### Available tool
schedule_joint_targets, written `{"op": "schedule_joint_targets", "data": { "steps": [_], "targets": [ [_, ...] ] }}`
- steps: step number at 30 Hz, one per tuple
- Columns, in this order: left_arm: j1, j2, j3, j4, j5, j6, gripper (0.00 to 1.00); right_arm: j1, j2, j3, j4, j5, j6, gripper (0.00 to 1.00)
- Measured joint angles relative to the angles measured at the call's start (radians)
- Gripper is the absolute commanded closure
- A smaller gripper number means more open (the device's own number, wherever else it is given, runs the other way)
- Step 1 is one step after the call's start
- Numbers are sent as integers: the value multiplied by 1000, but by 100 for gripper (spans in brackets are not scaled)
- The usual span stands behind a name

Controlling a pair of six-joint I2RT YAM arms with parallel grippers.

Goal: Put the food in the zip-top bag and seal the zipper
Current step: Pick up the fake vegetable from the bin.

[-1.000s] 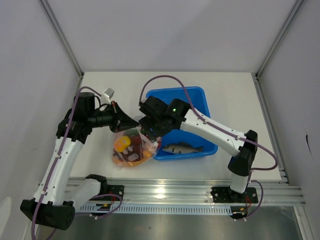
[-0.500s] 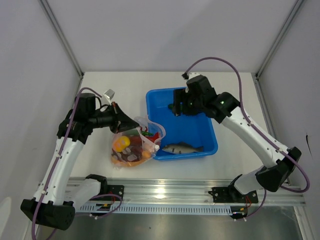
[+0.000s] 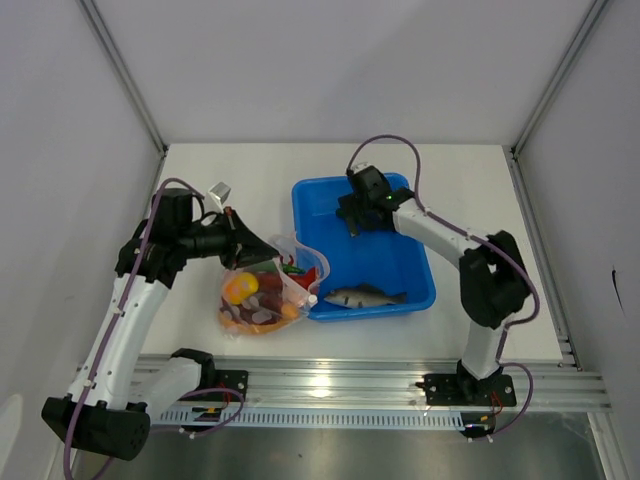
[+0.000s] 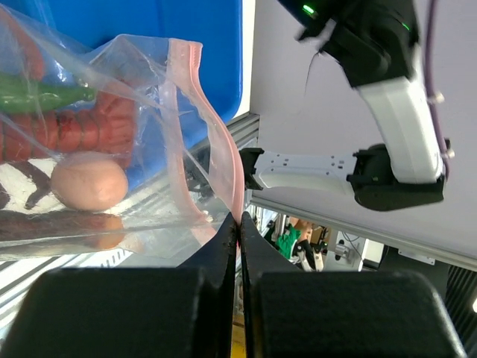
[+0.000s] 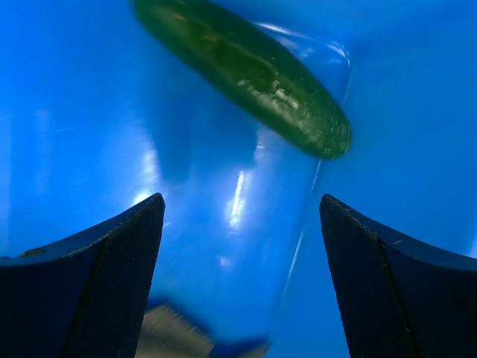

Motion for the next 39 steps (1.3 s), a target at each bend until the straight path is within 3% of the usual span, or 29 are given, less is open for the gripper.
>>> {"op": "schedule_joint_targets", "data": {
  "steps": [8, 15, 25, 33, 36, 39],
  "targets": [
    [0, 2, -4, -25, 6, -10, 99, -6, 212, 0, 116, 124, -172, 14],
    [0, 14, -4, -30, 8, -18, 100, -11, 258, 7, 211, 200, -294, 13],
    [0, 28, -19, -27, 10, -26, 99, -21, 300, 41, 255, 254, -330, 14],
    [0, 44, -19, -25, 16, -27, 99, -16, 323, 69, 252, 249, -308, 27],
    [0, 46, -19, -22, 17, -27, 99, -13, 323, 69, 245, 238, -300, 37],
    [0, 47, -19, -19, 17, -28, 99, -3, 323, 70, 225, 242, -301, 57]
  ]
}}
